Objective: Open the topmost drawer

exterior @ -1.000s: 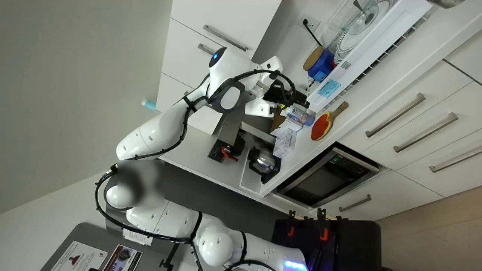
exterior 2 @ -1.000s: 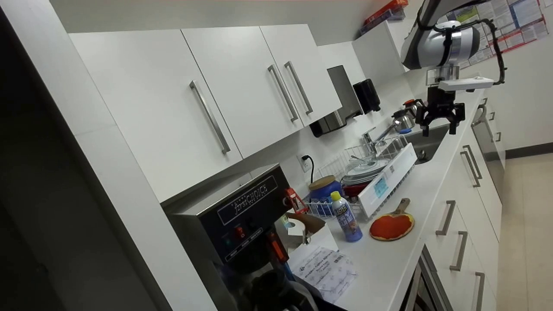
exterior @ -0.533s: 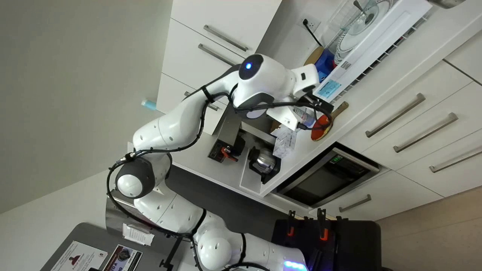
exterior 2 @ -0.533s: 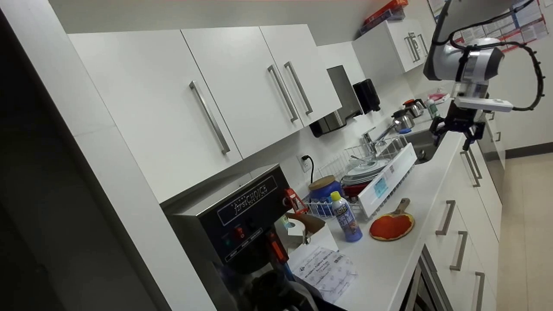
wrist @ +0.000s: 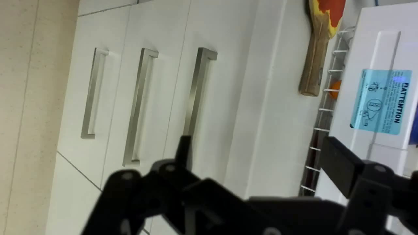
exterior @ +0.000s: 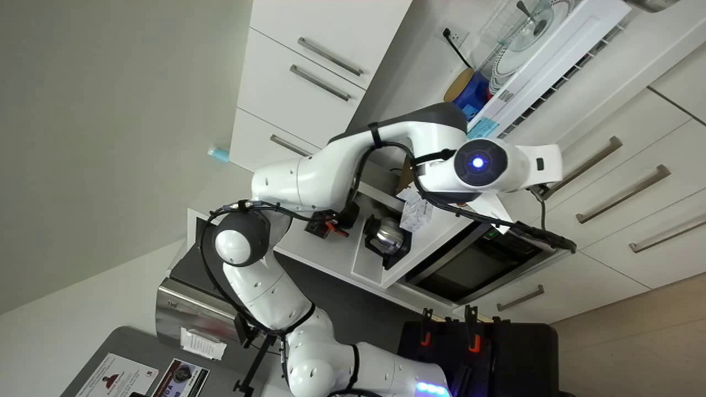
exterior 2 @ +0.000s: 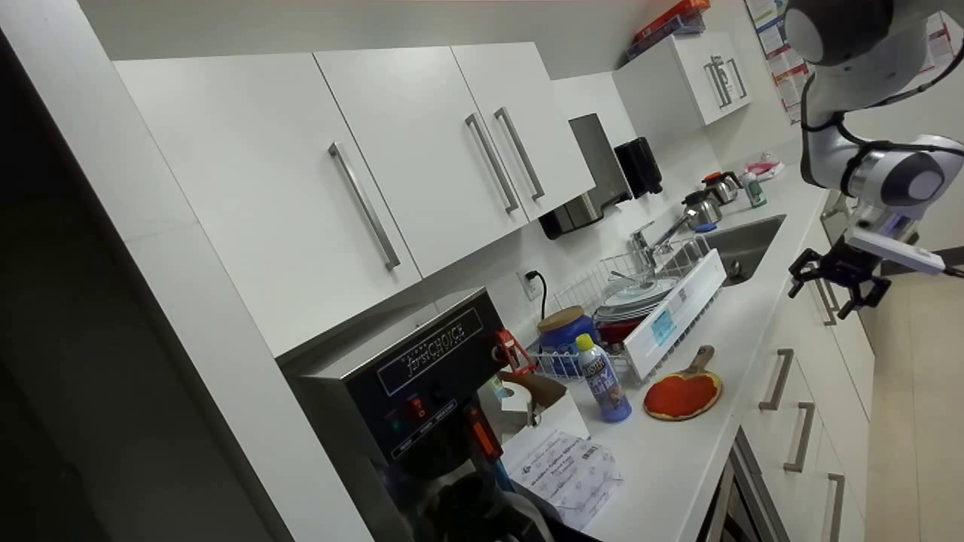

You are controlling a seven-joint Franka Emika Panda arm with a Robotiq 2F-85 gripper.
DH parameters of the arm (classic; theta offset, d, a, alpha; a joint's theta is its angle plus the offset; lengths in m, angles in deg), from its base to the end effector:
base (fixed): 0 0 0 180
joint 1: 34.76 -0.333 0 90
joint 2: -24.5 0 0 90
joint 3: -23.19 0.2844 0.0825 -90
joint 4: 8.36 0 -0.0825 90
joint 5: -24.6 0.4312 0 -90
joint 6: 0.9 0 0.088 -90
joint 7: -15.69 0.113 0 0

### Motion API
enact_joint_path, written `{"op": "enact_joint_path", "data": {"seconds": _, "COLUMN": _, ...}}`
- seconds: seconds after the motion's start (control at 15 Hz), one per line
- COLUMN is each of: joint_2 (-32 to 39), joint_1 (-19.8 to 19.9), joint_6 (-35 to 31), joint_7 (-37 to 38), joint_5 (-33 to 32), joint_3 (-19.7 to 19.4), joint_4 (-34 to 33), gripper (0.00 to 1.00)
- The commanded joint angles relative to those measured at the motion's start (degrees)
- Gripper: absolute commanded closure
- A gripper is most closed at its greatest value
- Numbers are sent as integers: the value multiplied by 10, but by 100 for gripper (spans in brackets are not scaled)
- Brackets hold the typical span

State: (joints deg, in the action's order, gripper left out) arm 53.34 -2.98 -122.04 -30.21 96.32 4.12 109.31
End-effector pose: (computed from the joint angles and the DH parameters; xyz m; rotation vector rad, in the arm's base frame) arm 0.3955 -0.4268 0.1164 -2.1116 1.1213 -0.4521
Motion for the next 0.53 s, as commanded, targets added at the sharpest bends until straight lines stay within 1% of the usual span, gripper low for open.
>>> {"op": "enact_joint_path", "data": {"seconds": 0.0, "joint_2": 15, "joint_1": 0, "joint_6": 8, "joint_7": 1, "joint_5": 4, "joint_3": -1, "joint_4": -6, "gripper": 0}}
{"op": "enact_joint_path", "data": {"seconds": 0.13, "joint_2": 30, "joint_1": 0, "joint_6": 10, "joint_7": 1, "joint_5": 6, "joint_3": 2, "joint_4": -16, "gripper": 0}}
{"op": "enact_joint_path", "data": {"seconds": 0.27, "joint_2": 31, "joint_1": 0, "joint_6": 11, "joint_7": 1, "joint_5": 6, "joint_3": 3, "joint_4": -21, "gripper": 0}}
{"op": "enact_joint_path", "data": {"seconds": 0.47, "joint_2": 39, "joint_1": 2, "joint_6": -21, "joint_7": -32, "joint_5": 55, "joint_3": 11, "joint_4": -16, "gripper": 0}}
